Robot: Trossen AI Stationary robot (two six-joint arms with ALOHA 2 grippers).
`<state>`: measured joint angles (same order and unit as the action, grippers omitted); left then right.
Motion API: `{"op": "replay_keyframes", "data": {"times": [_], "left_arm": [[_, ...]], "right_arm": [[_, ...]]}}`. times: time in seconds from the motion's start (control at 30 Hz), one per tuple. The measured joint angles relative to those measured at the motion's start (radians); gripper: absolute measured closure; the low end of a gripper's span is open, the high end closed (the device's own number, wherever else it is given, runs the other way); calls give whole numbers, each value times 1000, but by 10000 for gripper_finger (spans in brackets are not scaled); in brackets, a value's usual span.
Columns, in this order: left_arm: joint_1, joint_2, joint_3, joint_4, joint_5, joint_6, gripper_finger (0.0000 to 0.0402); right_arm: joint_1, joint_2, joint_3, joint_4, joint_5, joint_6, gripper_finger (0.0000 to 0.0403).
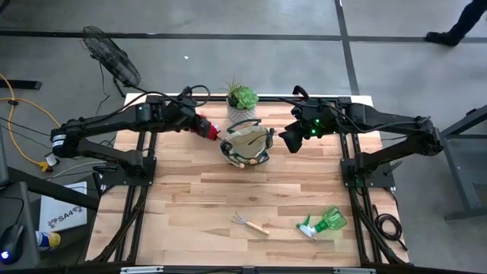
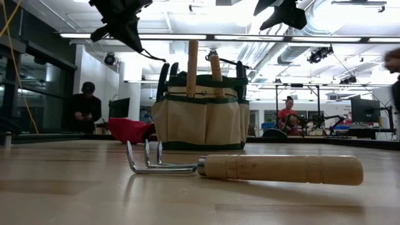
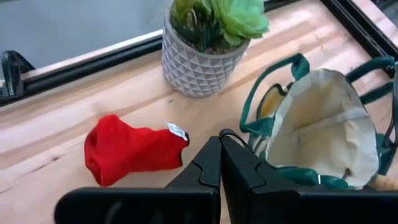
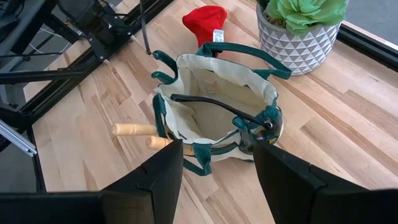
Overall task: Pick & Place Garden tools in Gardening bag
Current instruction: Put the green shear scissor into the gardening bag
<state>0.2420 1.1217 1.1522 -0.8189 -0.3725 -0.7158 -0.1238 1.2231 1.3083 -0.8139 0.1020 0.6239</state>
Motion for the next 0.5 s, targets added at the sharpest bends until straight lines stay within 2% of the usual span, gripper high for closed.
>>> {"op": "replay_keyframes", "data": {"times": [0.3,0.5], "left_arm": [[0,-50,0,-7,-150,-43,402],[0,-40,0,-12,-113,-43,402]], "right_arm": [[0,0,0,0,0,2,215],[0,0,0,0,0,7,215]]}}
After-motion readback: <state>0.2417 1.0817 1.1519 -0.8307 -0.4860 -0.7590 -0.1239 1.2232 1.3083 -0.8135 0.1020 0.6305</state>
